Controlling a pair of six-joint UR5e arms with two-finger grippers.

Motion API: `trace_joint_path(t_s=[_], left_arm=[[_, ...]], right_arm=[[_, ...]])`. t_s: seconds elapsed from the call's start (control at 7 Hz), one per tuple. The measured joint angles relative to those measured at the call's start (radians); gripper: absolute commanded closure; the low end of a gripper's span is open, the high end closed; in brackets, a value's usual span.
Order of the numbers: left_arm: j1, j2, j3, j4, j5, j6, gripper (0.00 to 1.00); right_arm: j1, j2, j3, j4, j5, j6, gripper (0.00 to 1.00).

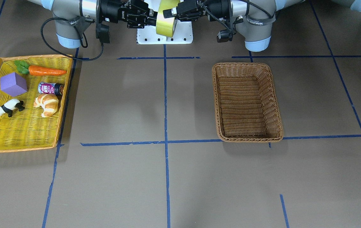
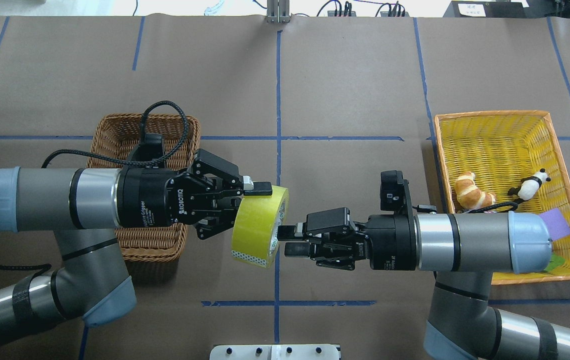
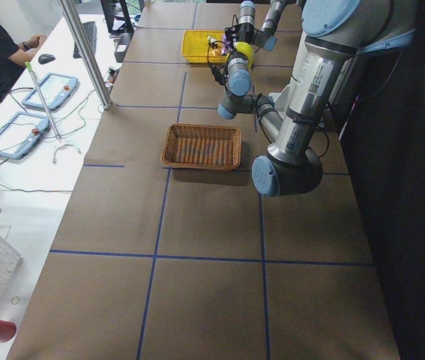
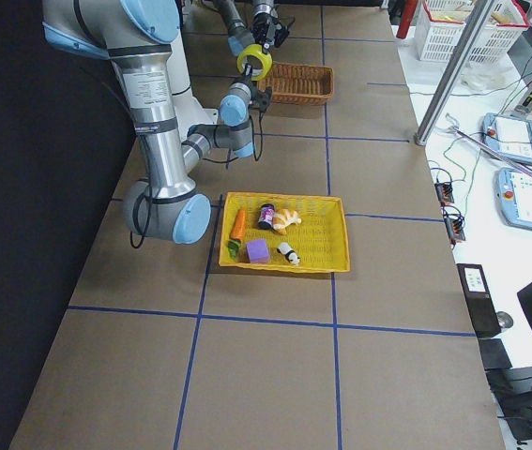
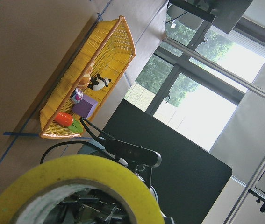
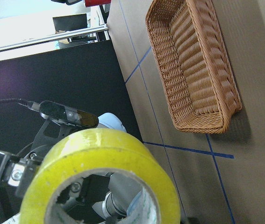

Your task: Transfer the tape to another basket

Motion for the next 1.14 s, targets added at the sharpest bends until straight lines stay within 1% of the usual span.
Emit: trace_joint_path(t_s=[0.43, 0.57, 0.71, 0.86, 1.0, 1.14], left_arm=[[-0.004, 0.002, -0.004, -0.001, -0.002, 0.002, 1.0], [-0.021, 0.007, -0.012, -0.002, -0.01, 0.003, 1.0], [-0.06, 0.021, -0.022, -0.003, -0.041, 0.003, 1.0], [-0.109, 0.039, -0.023, -0.001, -0.09, 0.004, 1.0], [-0.165, 0.052, -0.013, 0.005, -0.154, 0.005, 1.0], [-0.214, 0.058, 0.001, 0.023, -0.221, 0.015, 1.0]], right_arm=[[0.002, -0.002, 0.0, 0.006, -0.01, 0.0, 0.01], [0.005, -0.006, 0.001, 0.006, -0.01, 0.0, 0.0], [0.017, -0.012, 0.001, 0.003, -0.005, -0.004, 0.0], [0.046, -0.022, 0.001, -0.004, 0.012, -0.018, 0.0], [0.099, -0.035, 0.0, -0.029, 0.059, -0.049, 0.0], [0.171, -0.045, 0.001, -0.086, 0.134, -0.098, 0.0]])
